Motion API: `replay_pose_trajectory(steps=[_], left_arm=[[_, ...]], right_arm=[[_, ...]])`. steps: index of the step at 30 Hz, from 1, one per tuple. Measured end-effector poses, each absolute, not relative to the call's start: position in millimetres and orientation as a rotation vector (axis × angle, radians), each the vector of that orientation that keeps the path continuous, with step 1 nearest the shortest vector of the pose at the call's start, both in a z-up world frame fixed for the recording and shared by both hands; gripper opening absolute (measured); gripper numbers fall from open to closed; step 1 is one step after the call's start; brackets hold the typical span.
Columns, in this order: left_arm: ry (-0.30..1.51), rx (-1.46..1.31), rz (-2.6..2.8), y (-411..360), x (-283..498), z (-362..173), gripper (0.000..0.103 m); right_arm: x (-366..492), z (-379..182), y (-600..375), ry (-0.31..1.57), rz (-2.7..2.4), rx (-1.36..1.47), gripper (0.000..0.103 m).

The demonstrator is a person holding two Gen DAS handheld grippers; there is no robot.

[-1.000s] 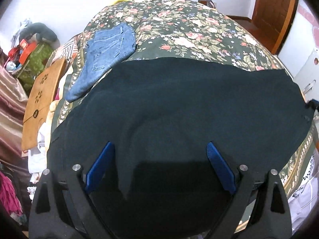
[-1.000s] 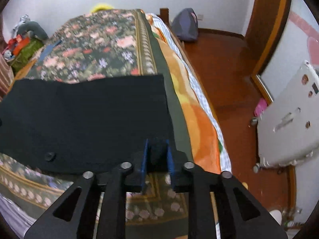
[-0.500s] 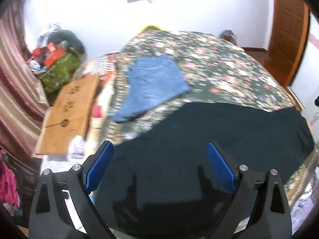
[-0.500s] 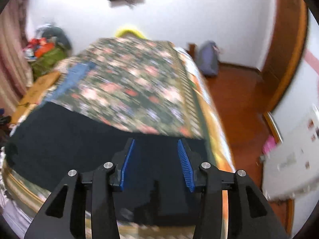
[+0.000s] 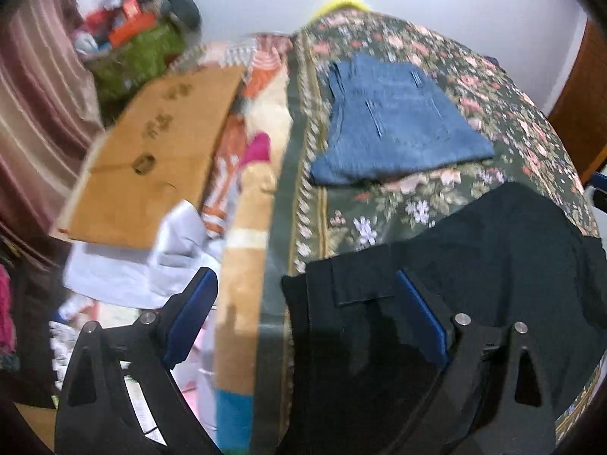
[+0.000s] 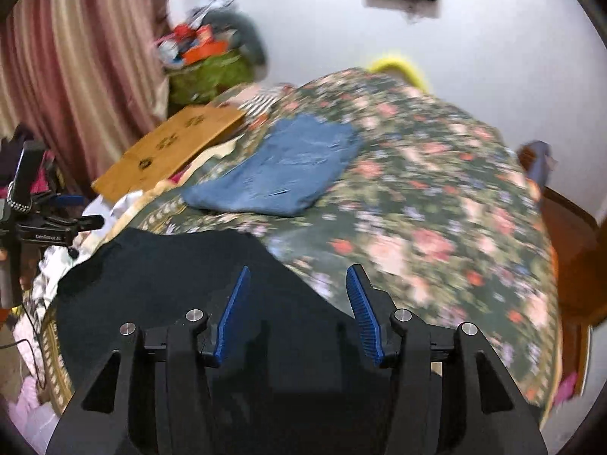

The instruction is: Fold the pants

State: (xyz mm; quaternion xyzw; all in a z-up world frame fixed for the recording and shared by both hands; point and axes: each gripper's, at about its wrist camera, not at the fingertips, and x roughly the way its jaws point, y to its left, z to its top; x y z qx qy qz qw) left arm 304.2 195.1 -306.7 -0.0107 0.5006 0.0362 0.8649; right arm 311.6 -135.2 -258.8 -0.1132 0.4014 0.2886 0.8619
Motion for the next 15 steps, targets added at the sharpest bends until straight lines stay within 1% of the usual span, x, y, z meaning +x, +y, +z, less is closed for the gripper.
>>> replay_pose_trajectory(steps=[1, 3, 4, 6, 7, 8, 10, 11, 12, 13, 14, 15], left_arm=[[1.066, -0.033, 0.053, 195, 307, -315, 0.086], [1.118, -0.045, 0.015, 192, 314, -331, 0.066], [1.145, -0.053, -0.011, 191, 317, -339, 0.063], [1.170, -0.071, -0.057, 188, 320, -348, 0.054], [1.174, -0.078, -0.076, 187, 320, -351, 0.052], [1.171, -0.090, -0.094, 186, 319, -352, 0.047], [1.159, -0.119, -0.101, 188, 317, -352, 0.043], [1.149, -0.152, -0.098, 191, 315, -352, 0.034], [1.143, -0.173, -0.090, 193, 313, -352, 0.028], [1.135, -0.185, -0.077, 195, 310, -352, 0.026], [1.126, -0.178, -0.066, 195, 307, -351, 0.019], [1.114, -0.160, -0.052, 193, 304, -350, 0.015]], right_arm=[[315, -263, -127, 0.859, 0.623, -0.247, 0.049], [326, -275, -111, 0.895, 0.654, -0.263, 0.049], [332, -280, -103, 0.913, 0.671, -0.272, 0.049], [340, -289, -92, 0.938, 0.705, -0.289, 0.049], [344, -293, -86, 0.950, 0.719, -0.298, 0.049], [348, -297, -81, 0.967, 0.729, -0.309, 0.049], [355, -305, -73, 1.010, 0.755, -0.309, 0.049], [356, -309, -72, 1.036, 0.770, -0.298, 0.049], [358, -312, -72, 1.054, 0.778, -0.277, 0.044], [358, -311, -74, 1.051, 0.780, -0.260, 0.039], [356, -310, -74, 1.044, 0.771, -0.258, 0.028], [355, -310, -75, 1.034, 0.755, -0.266, 0.019]])
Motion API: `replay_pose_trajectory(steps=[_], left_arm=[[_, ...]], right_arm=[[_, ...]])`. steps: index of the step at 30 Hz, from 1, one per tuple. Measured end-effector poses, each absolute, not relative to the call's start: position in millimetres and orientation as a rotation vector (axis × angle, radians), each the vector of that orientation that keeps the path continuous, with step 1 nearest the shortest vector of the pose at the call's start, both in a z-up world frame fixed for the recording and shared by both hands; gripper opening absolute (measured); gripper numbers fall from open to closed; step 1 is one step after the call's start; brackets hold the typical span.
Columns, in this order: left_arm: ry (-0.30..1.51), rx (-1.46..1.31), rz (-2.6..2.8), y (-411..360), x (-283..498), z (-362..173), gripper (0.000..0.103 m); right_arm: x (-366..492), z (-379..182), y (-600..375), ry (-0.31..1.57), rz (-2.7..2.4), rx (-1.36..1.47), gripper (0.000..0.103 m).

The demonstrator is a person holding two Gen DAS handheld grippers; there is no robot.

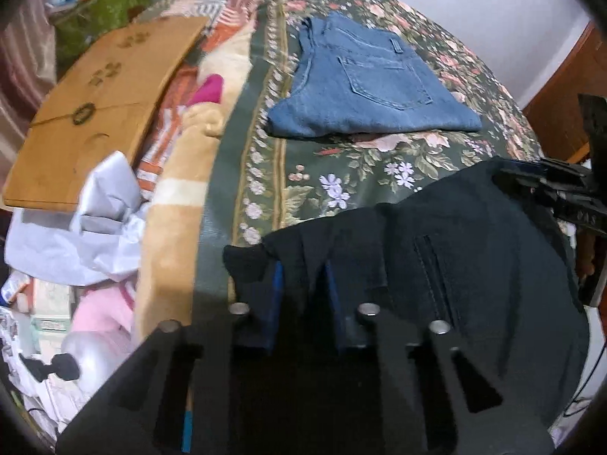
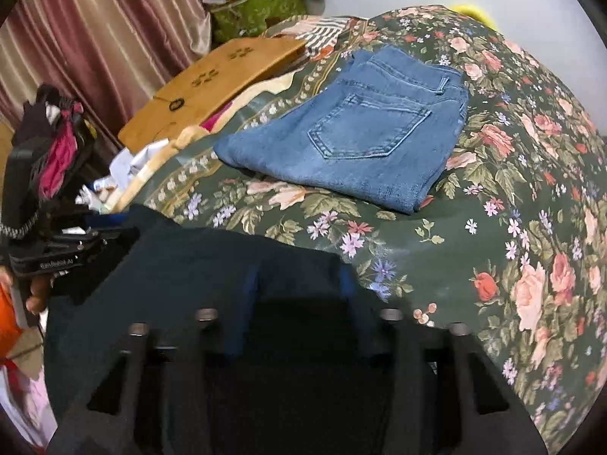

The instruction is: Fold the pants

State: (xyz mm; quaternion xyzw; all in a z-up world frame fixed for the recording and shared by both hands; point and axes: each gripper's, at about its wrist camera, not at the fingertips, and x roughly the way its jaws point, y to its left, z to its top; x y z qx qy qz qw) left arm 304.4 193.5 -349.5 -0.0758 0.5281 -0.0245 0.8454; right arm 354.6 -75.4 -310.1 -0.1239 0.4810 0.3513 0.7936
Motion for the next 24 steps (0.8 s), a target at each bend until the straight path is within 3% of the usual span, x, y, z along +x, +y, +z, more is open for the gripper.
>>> replay_pose_trajectory(steps=[3, 5, 8, 13, 16, 18, 19, 21, 24], left_arm=[[1.071, -0.073, 0.003, 185, 297, -343, 0.012], [1.042, 0.041, 0.106, 180, 299, -340, 0.000], [1.008, 0.174, 0.283, 192, 307, -338, 0.000], [1.071, -0.008, 0.159, 223, 303, -325, 0.001], [1.025, 0.008, 0.116, 218, 281, -304, 0.017], [1.003, 0.017, 0.068, 208, 261, -292, 0.048], [0.993, 0.025, 0.040, 203, 250, -289, 0.054], [0.980, 0.055, -0.010, 191, 234, -283, 0.058], [0.997, 0.133, -0.074, 169, 211, -285, 0.058]], right_arm=[[351, -308, -78, 1.003, 0.753, -0.257, 0.012], [346, -306, -75, 0.965, 0.732, -0.289, 0.010], [346, -303, -68, 0.925, 0.680, -0.323, 0.009], [351, -295, -65, 0.941, 0.635, -0.357, 0.015], [340, -275, -76, 0.929, 0.627, -0.326, 0.019], [323, -257, -84, 0.906, 0.649, -0.316, 0.024], [314, -251, -87, 0.897, 0.660, -0.311, 0.028], [287, -236, -94, 0.856, 0.694, -0.311, 0.041], [247, -226, -99, 0.819, 0.725, -0.345, 0.046]])
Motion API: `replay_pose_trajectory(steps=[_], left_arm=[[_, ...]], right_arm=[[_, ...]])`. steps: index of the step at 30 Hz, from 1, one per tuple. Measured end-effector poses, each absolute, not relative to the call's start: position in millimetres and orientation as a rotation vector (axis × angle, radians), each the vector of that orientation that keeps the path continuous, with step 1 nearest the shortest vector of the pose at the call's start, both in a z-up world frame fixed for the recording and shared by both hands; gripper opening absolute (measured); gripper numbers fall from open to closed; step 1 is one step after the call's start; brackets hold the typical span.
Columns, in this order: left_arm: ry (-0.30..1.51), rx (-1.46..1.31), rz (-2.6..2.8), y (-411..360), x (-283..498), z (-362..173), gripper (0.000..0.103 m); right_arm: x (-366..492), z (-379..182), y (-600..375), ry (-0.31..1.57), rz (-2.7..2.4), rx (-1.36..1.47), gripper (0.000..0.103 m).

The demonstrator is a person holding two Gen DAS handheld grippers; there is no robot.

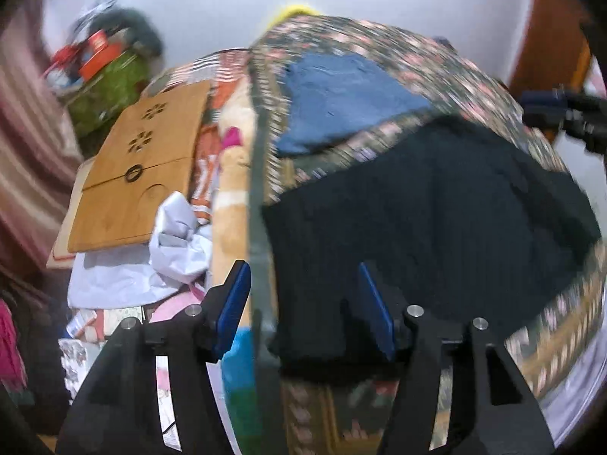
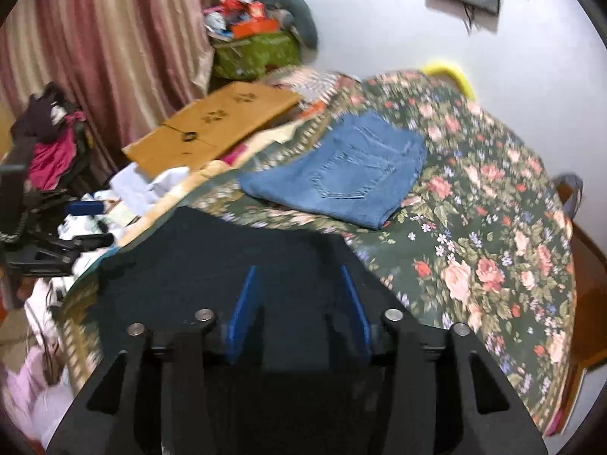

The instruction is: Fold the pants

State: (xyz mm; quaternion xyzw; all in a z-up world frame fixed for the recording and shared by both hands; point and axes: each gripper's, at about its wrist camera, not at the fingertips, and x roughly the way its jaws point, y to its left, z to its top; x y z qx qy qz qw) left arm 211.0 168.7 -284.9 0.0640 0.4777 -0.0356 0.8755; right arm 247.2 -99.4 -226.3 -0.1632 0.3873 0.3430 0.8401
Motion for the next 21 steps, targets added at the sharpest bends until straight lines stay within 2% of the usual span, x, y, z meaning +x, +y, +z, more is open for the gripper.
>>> replay_pose_trajectory(steps=[10, 18, 21], left_arm=[[1.001, 0.242, -0.147, 129, 166, -313, 0.058], [0.944, 0.229, -0.223, 125, 146, -299, 0.058], [0.978, 0.247, -0.240, 116, 152, -307, 0.058]], right_arm=[[166, -275, -102, 0.932, 0.732, -0.392, 0.047], [155, -290, -95, 0.917, 0.720, -0.435, 0.047], [157, -295, -89, 0.913, 0.731, -0.448, 0.047]])
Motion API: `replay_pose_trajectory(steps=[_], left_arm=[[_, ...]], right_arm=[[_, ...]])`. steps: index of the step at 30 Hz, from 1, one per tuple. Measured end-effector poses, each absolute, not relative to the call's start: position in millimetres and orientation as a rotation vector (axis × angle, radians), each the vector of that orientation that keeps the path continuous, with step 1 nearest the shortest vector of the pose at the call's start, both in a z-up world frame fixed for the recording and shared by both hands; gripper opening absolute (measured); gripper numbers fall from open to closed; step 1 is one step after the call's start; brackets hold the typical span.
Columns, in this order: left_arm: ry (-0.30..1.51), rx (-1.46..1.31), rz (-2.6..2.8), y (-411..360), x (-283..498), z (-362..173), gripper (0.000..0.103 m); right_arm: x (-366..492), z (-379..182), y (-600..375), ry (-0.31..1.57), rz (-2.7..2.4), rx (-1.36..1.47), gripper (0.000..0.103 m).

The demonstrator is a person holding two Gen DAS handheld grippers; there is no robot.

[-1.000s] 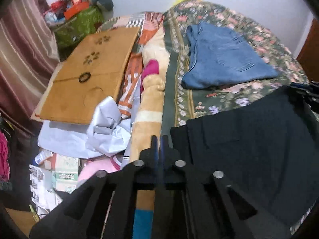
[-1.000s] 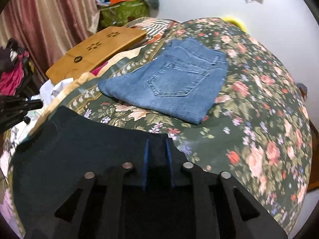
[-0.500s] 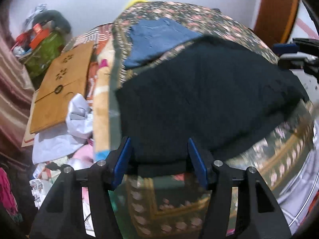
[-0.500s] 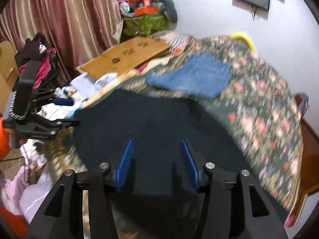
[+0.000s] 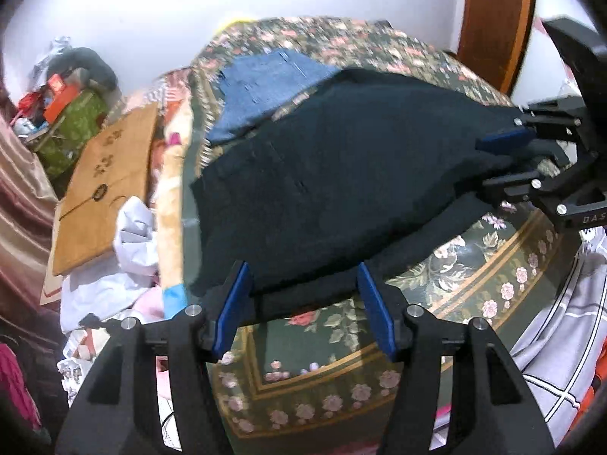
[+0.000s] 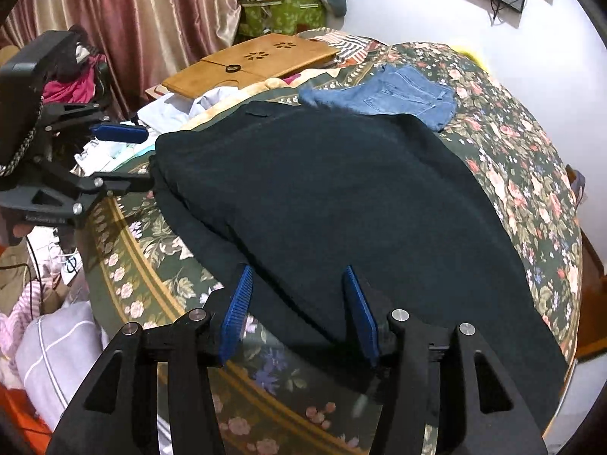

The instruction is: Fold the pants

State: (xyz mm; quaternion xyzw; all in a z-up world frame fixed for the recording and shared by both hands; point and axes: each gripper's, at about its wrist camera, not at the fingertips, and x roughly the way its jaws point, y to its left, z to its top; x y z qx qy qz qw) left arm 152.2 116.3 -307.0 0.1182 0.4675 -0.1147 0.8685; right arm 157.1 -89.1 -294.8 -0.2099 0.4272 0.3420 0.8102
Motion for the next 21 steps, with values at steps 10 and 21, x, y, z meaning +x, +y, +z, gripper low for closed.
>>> replay_pose_trajectory(steps=[10, 21], left_arm=[[0.987, 0.285, -0.112, 114, 176, -323, 0.026], [0.939, 0.147, -0.087, 143, 153, -308, 0.017]], right_arm=[[151, -289, -77, 0.836, 0.782, -0.485, 0.010], [137, -277, -76, 0.856, 0.875, -0.383, 0.006]])
